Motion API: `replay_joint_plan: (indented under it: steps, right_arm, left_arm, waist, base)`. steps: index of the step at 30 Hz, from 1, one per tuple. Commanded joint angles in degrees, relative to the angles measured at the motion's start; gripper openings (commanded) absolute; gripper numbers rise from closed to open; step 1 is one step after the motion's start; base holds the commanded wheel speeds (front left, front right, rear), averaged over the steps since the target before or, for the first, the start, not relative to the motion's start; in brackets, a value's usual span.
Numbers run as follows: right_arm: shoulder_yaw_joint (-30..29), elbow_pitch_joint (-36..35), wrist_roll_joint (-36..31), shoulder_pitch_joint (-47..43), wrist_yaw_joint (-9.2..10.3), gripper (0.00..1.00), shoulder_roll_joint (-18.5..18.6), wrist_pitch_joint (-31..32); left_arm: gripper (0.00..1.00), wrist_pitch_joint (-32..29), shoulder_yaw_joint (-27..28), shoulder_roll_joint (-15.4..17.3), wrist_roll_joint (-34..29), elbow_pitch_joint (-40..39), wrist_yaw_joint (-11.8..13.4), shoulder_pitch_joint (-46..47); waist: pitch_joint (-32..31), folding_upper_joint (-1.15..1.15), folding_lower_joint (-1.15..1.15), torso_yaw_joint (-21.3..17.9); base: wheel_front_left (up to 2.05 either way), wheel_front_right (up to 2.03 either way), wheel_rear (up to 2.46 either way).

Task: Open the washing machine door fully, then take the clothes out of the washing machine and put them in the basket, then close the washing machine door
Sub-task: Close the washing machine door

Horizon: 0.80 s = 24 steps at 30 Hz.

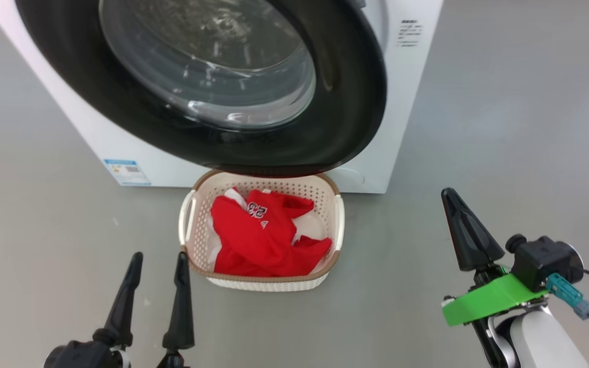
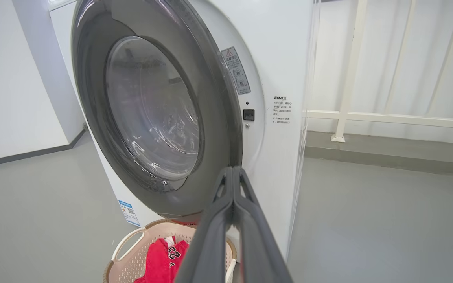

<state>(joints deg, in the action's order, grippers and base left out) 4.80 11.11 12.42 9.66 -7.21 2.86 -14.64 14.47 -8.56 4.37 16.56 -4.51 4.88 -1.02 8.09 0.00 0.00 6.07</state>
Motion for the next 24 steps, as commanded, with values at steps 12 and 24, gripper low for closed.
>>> replay_joint_plan:
  steps: [12, 24]
  right_arm:
    - [3.53, 2.85, -0.96, 10.9, -0.28, 0.0, 0.01, -0.36]
    - [3.23, 7.61, -2.57, 20.68, -0.28, 0.0, 0.27, -0.36]
  left_arm:
    - [1.0, 0.52, 0.5, -0.66, -2.32, -0.98, -1.27, 4.22]
    - [1.0, 0.52, -1.84, -1.22, -2.97, -0.03, -1.88, 6.95]
  waist:
    - [5.66, 0.0, 0.0, 4.54]
    - [10.4, 0.0, 0.0, 7.72]
  base:
    - [0.0, 0.0, 0.0]
    - [0.0, 0.0, 0.0]
